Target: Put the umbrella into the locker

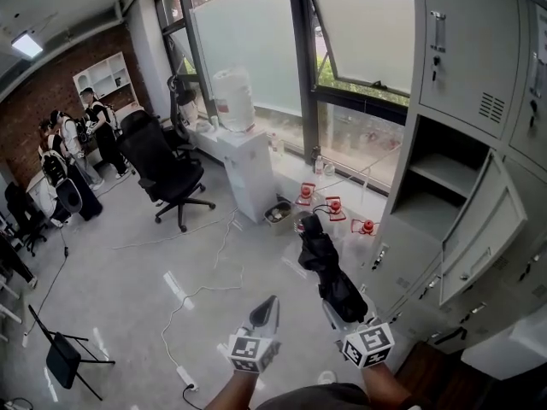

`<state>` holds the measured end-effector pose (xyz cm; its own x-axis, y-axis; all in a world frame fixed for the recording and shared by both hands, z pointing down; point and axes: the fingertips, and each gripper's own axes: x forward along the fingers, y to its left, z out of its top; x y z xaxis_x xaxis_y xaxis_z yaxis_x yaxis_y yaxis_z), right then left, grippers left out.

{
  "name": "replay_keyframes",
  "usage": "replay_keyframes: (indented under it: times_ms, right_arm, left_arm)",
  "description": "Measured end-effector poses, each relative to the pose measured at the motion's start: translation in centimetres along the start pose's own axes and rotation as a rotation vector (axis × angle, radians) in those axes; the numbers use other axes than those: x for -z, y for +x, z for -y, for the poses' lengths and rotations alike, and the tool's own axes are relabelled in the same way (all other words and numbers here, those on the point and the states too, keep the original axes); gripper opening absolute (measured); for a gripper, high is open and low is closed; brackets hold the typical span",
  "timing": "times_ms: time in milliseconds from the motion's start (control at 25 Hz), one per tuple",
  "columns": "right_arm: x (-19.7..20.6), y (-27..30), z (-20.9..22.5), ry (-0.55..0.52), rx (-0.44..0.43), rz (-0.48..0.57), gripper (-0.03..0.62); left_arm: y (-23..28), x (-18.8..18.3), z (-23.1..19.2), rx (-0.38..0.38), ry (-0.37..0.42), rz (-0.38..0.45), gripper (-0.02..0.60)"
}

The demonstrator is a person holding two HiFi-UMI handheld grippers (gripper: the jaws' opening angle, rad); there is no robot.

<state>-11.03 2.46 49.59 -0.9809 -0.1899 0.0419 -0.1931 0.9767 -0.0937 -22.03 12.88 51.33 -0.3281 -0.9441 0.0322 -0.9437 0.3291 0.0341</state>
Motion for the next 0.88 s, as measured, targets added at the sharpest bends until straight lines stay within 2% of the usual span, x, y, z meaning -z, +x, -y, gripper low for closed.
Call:
replay_keyframes:
  times_ms: [600, 880]
  right_arm:
    - [0.3, -0.1, 9.3, 0.022, 0.004, -0.009, 0.239]
    - [0.7, -0.3, 11.8, 0.037, 0.015, -0.013, 0.239]
  left_arm:
    - [8.4, 0.2, 4.8, 0.015, 0.012, -0.024, 0.005]
    - [10.8, 0.7, 6.2, 0.024, 0.011, -0.040, 0.005]
